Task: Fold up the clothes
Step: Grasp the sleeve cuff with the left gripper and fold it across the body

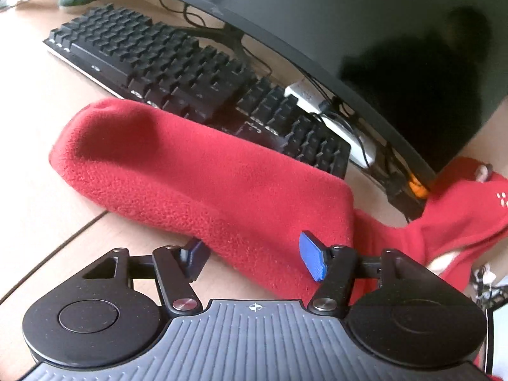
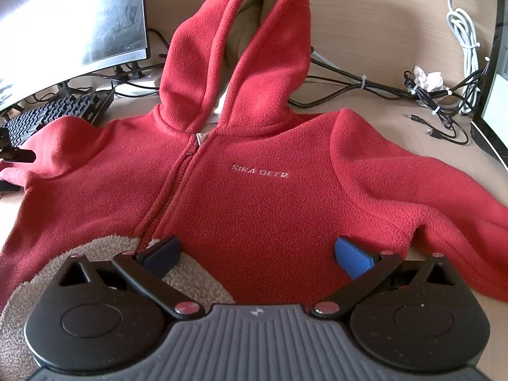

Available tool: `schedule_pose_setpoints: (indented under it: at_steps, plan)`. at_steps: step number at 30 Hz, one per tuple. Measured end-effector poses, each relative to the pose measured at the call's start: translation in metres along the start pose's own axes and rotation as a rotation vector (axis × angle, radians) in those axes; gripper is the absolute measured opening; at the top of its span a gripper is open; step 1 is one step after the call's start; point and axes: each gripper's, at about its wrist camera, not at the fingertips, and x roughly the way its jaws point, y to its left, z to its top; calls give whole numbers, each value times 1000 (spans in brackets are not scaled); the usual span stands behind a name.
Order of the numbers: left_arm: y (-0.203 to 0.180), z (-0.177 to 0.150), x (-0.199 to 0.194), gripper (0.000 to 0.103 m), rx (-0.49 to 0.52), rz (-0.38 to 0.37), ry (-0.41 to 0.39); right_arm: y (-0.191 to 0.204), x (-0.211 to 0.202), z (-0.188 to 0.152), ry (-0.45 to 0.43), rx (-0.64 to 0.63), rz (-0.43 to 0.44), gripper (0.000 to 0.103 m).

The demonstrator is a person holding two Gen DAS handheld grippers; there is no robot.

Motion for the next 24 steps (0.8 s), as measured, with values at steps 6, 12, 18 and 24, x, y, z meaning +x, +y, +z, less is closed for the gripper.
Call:
schedule_pose_setpoints:
  at_steps: [6, 12, 18, 24]
  plan:
    - [7, 2, 3, 51, -25, 32, -36, 1, 0, 0, 0, -2, -2, 103]
    - [11, 0, -14, 27, 19, -3, -80, 1, 1, -1, -3, -2, 3, 103]
    - [-1, 9, -7, 39, 105, -6, -80, 1, 2, 1, 10, -12, 4, 103]
    - [-34, 20, -3, 26, 171, -22, -84, -23, -28, 24, 13, 33, 111, 103]
